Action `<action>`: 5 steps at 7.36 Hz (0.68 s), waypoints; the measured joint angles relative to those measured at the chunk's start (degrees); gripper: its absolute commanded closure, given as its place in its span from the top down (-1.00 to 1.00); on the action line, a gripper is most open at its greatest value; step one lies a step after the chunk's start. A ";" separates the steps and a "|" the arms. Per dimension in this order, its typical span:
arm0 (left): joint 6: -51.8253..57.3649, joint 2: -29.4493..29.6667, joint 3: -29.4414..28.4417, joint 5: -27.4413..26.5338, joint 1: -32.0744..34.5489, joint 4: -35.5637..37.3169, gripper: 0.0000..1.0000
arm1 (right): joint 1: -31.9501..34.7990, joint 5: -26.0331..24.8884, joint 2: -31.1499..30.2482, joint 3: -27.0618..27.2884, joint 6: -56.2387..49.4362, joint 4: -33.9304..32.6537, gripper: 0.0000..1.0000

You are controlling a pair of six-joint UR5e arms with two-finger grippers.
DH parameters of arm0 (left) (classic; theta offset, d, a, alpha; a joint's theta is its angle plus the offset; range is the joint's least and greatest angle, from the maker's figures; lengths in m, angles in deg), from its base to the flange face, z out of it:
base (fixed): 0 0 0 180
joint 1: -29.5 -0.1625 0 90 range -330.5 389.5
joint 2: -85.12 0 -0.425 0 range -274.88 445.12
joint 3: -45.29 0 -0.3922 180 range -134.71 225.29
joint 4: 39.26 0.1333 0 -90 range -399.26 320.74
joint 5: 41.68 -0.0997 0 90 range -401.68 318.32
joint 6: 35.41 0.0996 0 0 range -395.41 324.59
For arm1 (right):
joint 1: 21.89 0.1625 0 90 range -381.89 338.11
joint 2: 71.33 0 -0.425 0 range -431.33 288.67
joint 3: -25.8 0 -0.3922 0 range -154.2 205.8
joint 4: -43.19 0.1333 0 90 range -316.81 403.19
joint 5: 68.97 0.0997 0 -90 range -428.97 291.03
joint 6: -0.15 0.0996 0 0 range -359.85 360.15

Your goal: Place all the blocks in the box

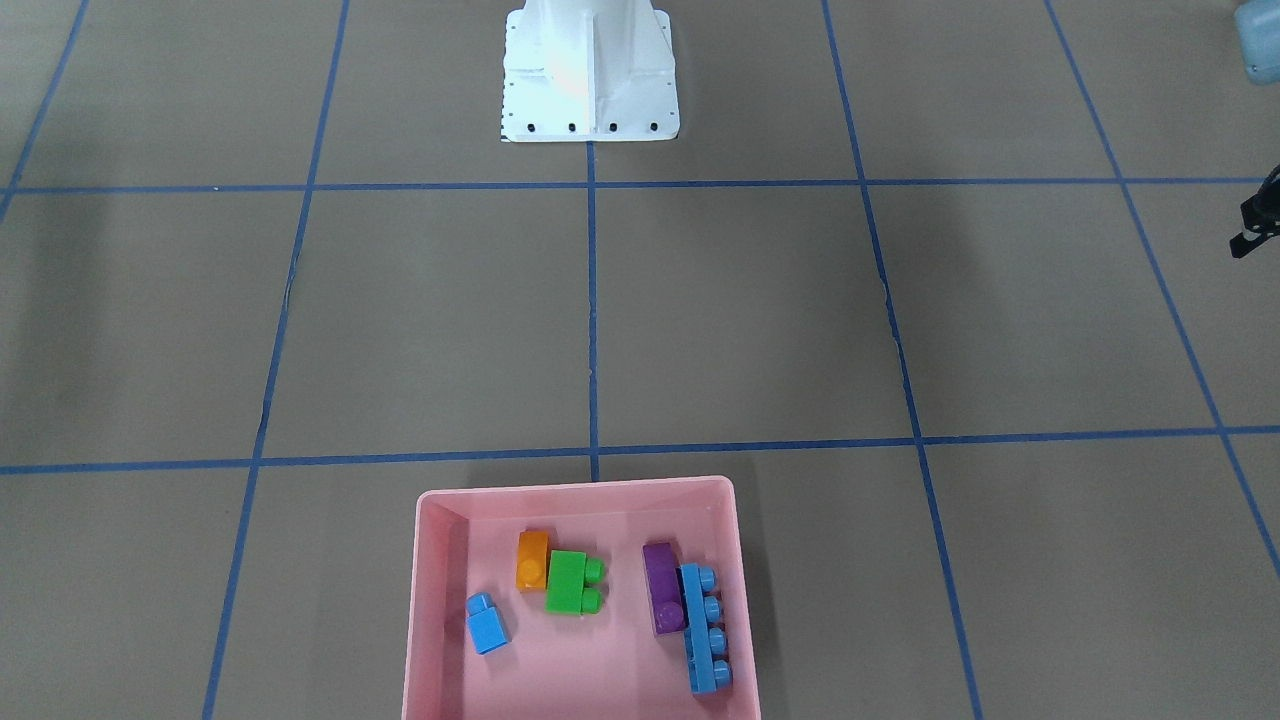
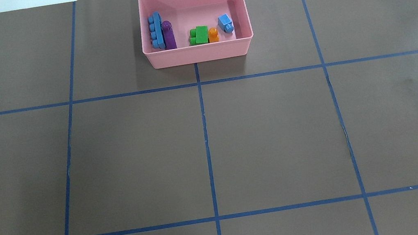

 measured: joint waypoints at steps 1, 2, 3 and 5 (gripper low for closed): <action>-0.45 -0.21 -0.10 -0.08 0.10 0.01 1.00 | 0.08 -0.13 -0.15 -0.21 -0.02 0.01 1.00; -0.58 -0.54 -0.52 -0.11 0.13 -0.13 1.00 | 0.09 -0.21 -0.19 -0.34 -0.04 0.03 1.00; -0.62 -0.71 -1.53 -0.11 0.16 -0.29 1.00 | 0.12 -0.27 -0.11 -0.34 -0.08 0.07 1.00; -0.75 -0.53 -2.83 -0.05 0.16 -0.41 1.00 | 0.12 -0.33 0.43 -0.41 -0.12 0.10 1.00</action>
